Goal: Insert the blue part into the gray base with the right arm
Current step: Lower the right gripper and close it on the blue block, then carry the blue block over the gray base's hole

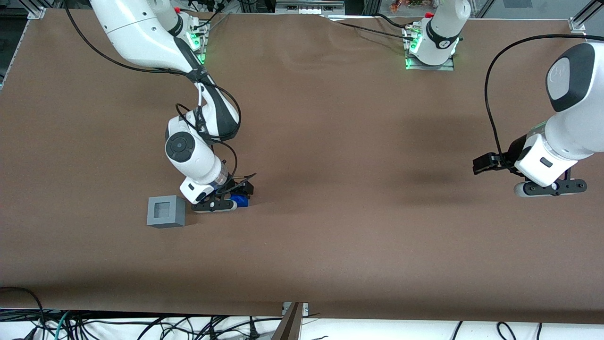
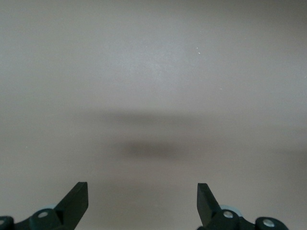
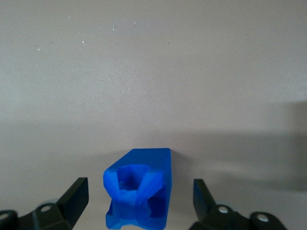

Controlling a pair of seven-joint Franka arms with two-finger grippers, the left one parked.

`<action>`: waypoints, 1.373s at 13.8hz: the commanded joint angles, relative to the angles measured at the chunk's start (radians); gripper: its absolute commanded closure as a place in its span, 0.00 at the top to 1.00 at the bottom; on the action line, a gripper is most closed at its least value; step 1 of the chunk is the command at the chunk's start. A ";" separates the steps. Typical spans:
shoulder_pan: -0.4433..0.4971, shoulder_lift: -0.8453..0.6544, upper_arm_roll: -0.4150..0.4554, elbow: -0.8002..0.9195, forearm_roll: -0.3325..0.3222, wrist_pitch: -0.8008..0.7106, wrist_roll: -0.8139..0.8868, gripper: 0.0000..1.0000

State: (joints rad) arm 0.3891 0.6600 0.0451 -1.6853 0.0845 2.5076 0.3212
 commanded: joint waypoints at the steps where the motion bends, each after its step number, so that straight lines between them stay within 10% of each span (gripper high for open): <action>1: 0.011 0.015 -0.007 0.022 0.001 0.007 0.016 0.82; 7: 0.001 0.001 -0.014 0.024 -0.002 -0.013 -0.011 0.41; 13: -0.085 -0.103 -0.028 0.191 -0.006 -0.442 -0.121 0.40; 19: -0.139 -0.128 -0.183 0.194 0.000 -0.469 -0.324 0.40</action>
State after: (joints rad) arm 0.2544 0.5314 -0.1138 -1.4916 0.0814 2.0439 0.0199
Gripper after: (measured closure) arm 0.493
